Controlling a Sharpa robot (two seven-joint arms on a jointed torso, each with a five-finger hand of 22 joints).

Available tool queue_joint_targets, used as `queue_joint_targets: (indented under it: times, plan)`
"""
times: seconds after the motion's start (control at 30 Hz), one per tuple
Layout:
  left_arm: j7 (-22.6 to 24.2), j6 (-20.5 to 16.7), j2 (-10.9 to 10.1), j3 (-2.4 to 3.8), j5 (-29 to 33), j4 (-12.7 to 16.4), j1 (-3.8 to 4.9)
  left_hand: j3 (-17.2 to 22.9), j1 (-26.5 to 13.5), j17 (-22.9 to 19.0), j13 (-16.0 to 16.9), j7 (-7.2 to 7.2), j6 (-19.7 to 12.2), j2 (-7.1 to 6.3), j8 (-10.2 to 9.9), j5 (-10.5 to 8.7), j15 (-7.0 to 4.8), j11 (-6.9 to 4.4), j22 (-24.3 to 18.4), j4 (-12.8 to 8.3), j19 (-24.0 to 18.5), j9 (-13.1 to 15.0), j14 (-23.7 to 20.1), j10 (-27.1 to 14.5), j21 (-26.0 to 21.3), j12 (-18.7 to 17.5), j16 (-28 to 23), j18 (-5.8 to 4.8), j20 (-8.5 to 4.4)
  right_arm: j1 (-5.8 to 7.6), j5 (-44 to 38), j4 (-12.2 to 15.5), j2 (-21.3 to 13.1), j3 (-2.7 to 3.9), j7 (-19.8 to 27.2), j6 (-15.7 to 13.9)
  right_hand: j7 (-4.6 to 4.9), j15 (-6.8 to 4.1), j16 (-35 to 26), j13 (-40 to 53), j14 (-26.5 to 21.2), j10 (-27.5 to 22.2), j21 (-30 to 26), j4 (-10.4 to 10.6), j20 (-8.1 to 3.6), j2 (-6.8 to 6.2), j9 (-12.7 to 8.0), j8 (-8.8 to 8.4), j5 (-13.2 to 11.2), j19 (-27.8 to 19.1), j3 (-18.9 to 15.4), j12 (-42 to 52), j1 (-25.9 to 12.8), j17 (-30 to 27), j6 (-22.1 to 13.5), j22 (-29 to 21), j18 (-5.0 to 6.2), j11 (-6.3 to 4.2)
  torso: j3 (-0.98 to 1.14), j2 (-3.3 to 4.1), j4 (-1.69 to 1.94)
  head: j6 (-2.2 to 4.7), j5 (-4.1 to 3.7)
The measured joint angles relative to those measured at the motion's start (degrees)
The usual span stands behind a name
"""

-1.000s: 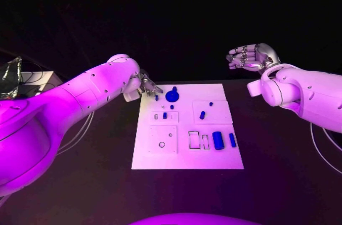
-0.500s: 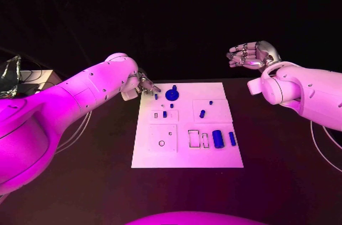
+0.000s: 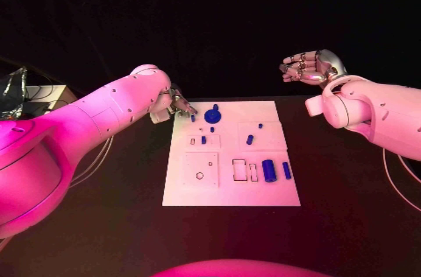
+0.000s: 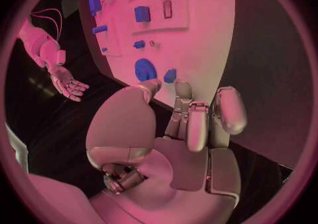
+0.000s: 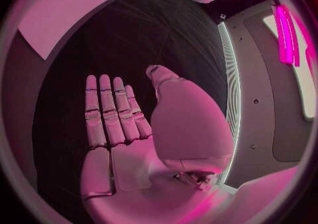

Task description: Assemble the parts on the task board

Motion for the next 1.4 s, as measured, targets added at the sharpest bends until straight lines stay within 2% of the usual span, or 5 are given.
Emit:
queue_joint_targets:
  times: [0.7, 0.77, 0.9, 1.07, 1.4]
  plan:
    - [0.1, 1.3, 0.5, -0.53, 0.0, -0.3, -0.01, 1.7, 1.6, 0.0, 0.6, -0.48, 0.5, 0.13, 0.2, 0.00, -0.19, -0.51, 0.4, 0.1, 0.0, 0.1, 0.2, 0.5, 0.2, 0.2, 0.2, 0.00, 0.00, 0.00, 0.0, -0.5, 0.5, 0.00, 0.0, 0.0, 0.00, 0.00, 0.0, 0.0, 0.0, 0.0, 0.0, 0.0, 0.00, 0.00, 0.0, 0.00, 0.0, 0.0, 0.0, 0.0, 0.0, 0.0, 0.0, 0.0, 0.01, 0.00, 0.03, 0.12, 0.00, -0.40, 0.24]
    - [0.1, 1.3, 0.4, -0.53, 0.0, -0.4, -0.01, 2.6, 2.1, 0.0, 0.6, -0.62, 0.6, 0.62, 0.2, 0.00, -0.37, -0.51, 0.5, 0.1, 0.0, 0.1, 0.0, 0.5, 0.5, 0.5, 0.2, 0.00, 0.00, 0.00, 0.0, -0.5, 0.6, 0.00, 0.0, 0.0, 0.00, 0.00, 0.0, 0.0, 0.0, 0.0, 0.0, 0.0, 0.00, 0.00, 0.0, 0.00, 0.0, 0.0, 0.0, 0.0, 0.0, 0.0, 0.0, 0.0, 0.00, 0.00, 0.03, 0.11, 0.01, -0.46, 0.24]
    - [0.2, 1.3, 0.4, -0.54, 0.1, -0.4, -0.01, 7.6, 5.2, 0.0, 0.7, -0.93, 0.7, 1.20, 0.2, -0.01, -0.64, -0.81, 0.8, -1.0, 0.2, 0.0, 0.2, 0.8, 0.5, 0.5, 0.4, 0.00, -0.22, 0.00, 0.0, -0.5, 0.6, 0.00, 0.1, 0.0, -0.18, 0.00, 0.0, 0.0, 0.0, 0.0, 0.0, 0.0, 0.00, 0.00, -0.1, 0.00, 0.0, 0.0, 0.0, 0.0, 0.0, -0.1, 0.2, -0.2, 0.00, 0.00, 0.03, 0.05, 0.00, -0.57, 0.24]
    - [0.3, 1.3, 0.4, -0.59, 0.3, -0.5, -0.01, 14.9, 6.0, 0.0, 0.4, -0.83, 0.4, 0.61, 0.8, -0.25, -0.82, -1.12, 1.0, -3.4, 0.2, 0.1, 0.0, 1.3, 0.7, 0.2, 0.4, 0.00, -0.22, 0.00, 0.0, -0.6, 0.6, 0.00, 0.1, 0.0, -0.18, 0.00, 0.0, 0.0, 0.0, 0.0, 0.0, 0.0, 0.00, 0.00, -0.1, 0.00, 0.0, 0.0, 0.0, 0.0, 0.0, -0.1, 0.2, -0.2, 0.01, 0.00, 0.03, 0.03, -0.06, -0.59, 0.21]
    - [1.2, 1.5, 0.4, -0.66, 1.3, -0.6, -0.01, 17.2, 4.9, 0.0, -0.7, -1.00, 0.2, 0.88, 1.7, -0.01, -0.82, -0.81, 1.2, -1.7, 0.2, 1.1, 0.0, 1.6, 0.9, -0.8, 0.7, 0.01, -0.22, 0.00, 0.0, -0.7, 0.6, 0.00, 0.1, 0.0, -0.18, 0.00, 0.0, 0.0, 0.0, 0.0, 0.0, 0.0, 0.00, 0.25, -0.1, 0.00, 0.0, 0.0, 0.0, 0.0, 0.2, -0.1, 0.2, -0.3, 0.00, 0.00, 0.03, -0.01, 0.00, -0.60, 0.20]
